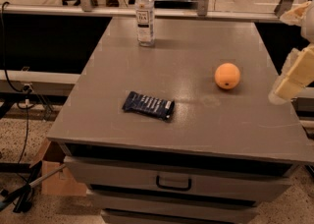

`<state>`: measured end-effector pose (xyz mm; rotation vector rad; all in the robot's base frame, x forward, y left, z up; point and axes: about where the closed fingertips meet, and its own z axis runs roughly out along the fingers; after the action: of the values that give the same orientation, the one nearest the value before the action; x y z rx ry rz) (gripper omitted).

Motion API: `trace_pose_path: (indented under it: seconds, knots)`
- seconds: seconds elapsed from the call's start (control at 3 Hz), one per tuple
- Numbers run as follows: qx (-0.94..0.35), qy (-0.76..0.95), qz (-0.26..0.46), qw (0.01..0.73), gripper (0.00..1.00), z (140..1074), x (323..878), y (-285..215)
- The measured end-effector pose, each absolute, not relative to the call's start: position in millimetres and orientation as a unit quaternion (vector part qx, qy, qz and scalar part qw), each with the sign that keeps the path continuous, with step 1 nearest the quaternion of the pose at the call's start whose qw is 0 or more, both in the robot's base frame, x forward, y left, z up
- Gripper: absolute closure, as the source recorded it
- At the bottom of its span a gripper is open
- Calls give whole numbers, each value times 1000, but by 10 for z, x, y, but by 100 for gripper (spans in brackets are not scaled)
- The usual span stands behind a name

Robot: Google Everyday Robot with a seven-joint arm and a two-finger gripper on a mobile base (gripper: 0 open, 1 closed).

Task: Move blue plastic bottle near orange

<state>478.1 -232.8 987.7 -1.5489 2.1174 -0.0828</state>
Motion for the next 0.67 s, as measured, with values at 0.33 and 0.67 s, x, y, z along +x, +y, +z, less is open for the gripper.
trace_pose_path:
  seconds: [0.33, 0.67]
  knots:
    - [-530, 778, -27, 337, 0, 9991, 5175, -2482]
    - [-499, 766, -2, 406, 0, 10088, 5611, -2506]
